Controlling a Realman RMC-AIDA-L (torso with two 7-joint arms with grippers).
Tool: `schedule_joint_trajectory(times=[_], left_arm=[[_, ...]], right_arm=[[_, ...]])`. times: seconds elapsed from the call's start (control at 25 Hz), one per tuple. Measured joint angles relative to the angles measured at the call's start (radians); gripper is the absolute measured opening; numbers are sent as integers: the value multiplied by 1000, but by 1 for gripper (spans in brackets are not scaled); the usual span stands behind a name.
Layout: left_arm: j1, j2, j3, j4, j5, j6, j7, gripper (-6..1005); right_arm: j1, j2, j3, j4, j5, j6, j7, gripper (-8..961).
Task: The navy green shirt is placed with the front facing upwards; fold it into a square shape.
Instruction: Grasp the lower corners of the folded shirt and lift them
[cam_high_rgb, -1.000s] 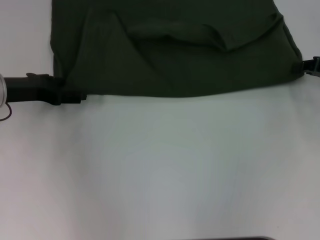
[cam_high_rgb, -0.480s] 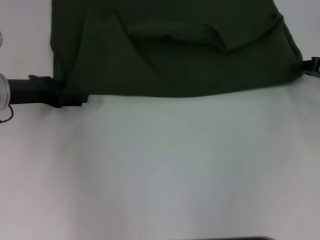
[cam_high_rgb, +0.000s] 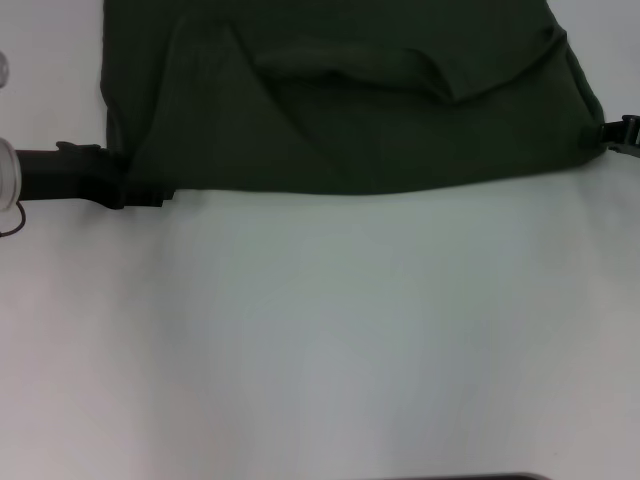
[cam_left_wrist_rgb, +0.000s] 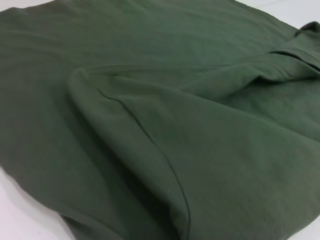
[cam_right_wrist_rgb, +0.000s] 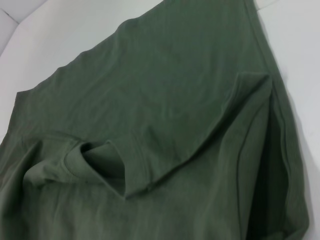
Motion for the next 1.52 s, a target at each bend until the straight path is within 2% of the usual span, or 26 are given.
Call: schedule_joint_trajectory(times=[1.32, 1.52], left_arm=[[-2, -8, 63, 6, 0, -34, 0, 766], [0, -8, 60, 8, -4, -35, 1, 589]], right_arm=[[9, 3, 1, -1, 0, 0, 0, 35], [7, 4, 2, -2, 0, 0, -1, 35]])
